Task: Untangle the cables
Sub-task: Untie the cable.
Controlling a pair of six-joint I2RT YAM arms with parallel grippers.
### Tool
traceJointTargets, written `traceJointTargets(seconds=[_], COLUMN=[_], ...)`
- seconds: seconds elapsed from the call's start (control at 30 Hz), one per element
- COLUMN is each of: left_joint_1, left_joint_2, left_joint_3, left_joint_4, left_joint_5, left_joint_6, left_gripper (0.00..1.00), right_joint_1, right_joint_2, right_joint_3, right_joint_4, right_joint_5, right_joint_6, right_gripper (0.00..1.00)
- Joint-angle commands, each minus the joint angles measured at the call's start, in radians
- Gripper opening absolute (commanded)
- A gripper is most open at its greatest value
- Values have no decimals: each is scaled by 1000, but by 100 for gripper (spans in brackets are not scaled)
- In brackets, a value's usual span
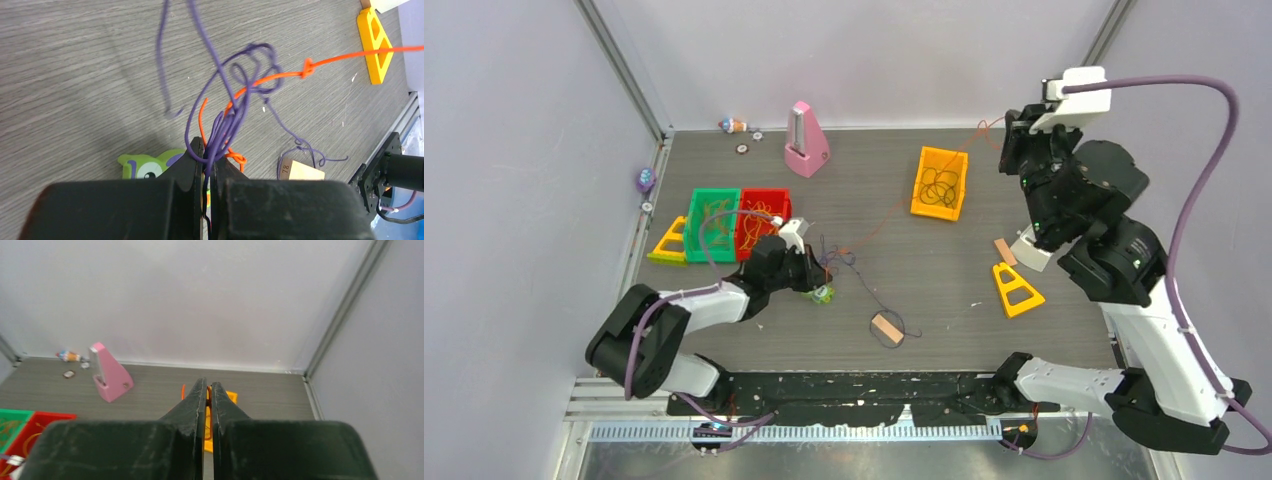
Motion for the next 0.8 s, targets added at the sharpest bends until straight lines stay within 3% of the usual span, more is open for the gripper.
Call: traceJointTargets(seconds=[0.0, 0.07, 0.17, 0.3, 0.37, 0.4, 0.47, 0.6, 0.77], left_joint_1=[11, 11, 10, 5, 4, 4, 1, -2, -2], left_joint_2=[-120, -179, -258, -279, -280, -281, -282, -284, -299], left_joint_3=[46, 57, 76, 108, 114, 113, 122, 137, 119], left_joint_4=[-161, -223, -279, -340, -363, -367, -382, -432, -435], left_joint_5=[-53, -68, -62, -21, -15, -1, 28, 20, 7], left_joint_6=[70, 87, 121, 151, 173, 192, 225, 257, 262], left_gripper=[0, 0, 0, 0, 0, 0, 0, 0, 0], right_joint_1=[-36, -96, -183, -193, -193, -193, -193, -151, -114], right_joint_2=[21, 59, 118, 113, 119, 138, 199, 284, 310], right_joint_3=[-34, -20, -102, -335, -451, -483, -554, -648, -759], right_joint_4=[-62, -200, -364, -349, -295, -276, -238, -120, 145], right_joint_5=[159, 147, 1, -197, -281, -314, -354, -501, -674], right_joint_6=[-13, 12, 90, 211, 260, 279, 282, 222, 193], right_gripper=[5, 5, 5, 12, 36, 64, 80, 81, 78])
